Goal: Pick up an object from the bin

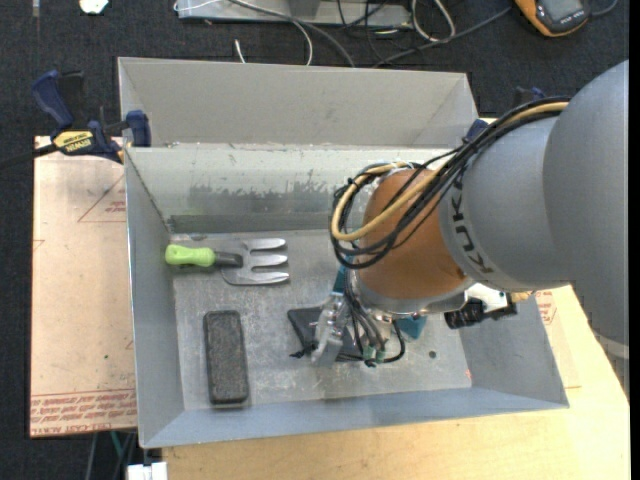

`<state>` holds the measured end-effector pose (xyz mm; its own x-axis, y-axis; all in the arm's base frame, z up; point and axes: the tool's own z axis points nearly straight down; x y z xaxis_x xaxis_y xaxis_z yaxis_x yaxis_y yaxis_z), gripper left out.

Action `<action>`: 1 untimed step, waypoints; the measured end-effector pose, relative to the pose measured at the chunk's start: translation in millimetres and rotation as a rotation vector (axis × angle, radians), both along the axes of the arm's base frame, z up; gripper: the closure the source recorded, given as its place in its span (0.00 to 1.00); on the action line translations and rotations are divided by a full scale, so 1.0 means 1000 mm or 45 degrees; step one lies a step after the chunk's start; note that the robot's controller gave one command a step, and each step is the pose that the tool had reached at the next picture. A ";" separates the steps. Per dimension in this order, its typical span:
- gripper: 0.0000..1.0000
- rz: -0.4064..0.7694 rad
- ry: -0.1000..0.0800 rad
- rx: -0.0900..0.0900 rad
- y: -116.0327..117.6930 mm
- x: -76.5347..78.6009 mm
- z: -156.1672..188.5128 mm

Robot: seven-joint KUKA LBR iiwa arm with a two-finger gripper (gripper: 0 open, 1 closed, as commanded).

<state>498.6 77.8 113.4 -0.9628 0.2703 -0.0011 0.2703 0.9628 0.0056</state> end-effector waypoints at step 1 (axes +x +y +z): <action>1.00 0.001 0.000 0.000 0.000 0.000 0.018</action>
Offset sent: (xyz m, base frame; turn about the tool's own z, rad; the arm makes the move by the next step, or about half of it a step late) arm -0.0001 0.0001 0.0129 -0.0005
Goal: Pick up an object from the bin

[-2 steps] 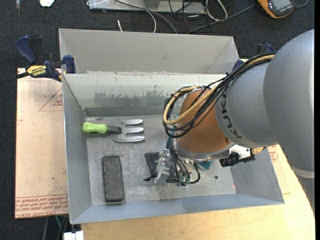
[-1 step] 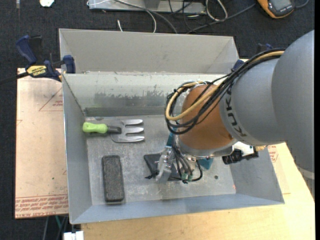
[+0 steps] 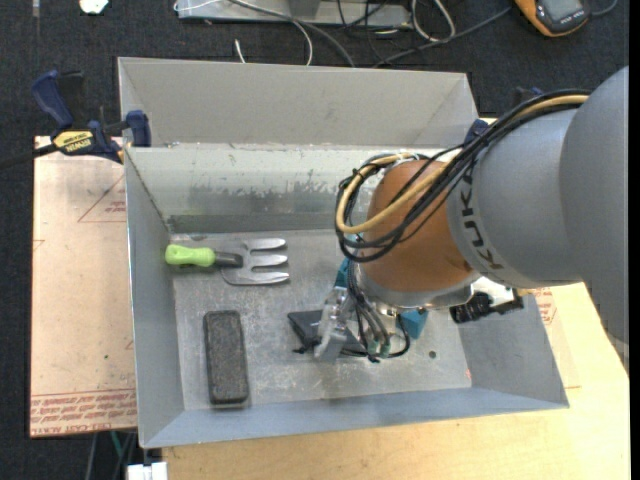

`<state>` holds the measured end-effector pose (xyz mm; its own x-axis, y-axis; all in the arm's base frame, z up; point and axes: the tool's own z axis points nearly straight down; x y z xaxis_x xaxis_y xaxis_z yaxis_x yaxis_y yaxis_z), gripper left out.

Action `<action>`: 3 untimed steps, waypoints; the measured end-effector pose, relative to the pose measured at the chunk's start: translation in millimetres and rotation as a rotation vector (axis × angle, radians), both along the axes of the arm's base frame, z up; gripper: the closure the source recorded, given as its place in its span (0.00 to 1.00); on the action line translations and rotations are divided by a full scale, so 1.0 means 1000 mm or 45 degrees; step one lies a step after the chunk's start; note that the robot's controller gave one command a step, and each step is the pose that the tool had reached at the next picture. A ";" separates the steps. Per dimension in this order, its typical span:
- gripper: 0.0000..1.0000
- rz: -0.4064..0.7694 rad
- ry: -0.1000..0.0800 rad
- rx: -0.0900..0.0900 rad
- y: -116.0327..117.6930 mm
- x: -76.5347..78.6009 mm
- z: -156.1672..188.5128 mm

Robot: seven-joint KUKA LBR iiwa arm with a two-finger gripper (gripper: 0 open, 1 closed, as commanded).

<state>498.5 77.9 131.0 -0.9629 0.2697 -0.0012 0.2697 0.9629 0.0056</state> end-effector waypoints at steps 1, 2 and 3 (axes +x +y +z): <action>1.00 0.000 -0.002 0.000 0.000 0.000 0.016; 1.00 0.002 -0.002 0.001 0.000 0.001 0.030; 1.00 0.003 0.003 0.001 0.000 0.000 0.066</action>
Offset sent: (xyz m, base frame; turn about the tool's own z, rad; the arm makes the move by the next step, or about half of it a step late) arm 0.0005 0.0002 0.0378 -0.0003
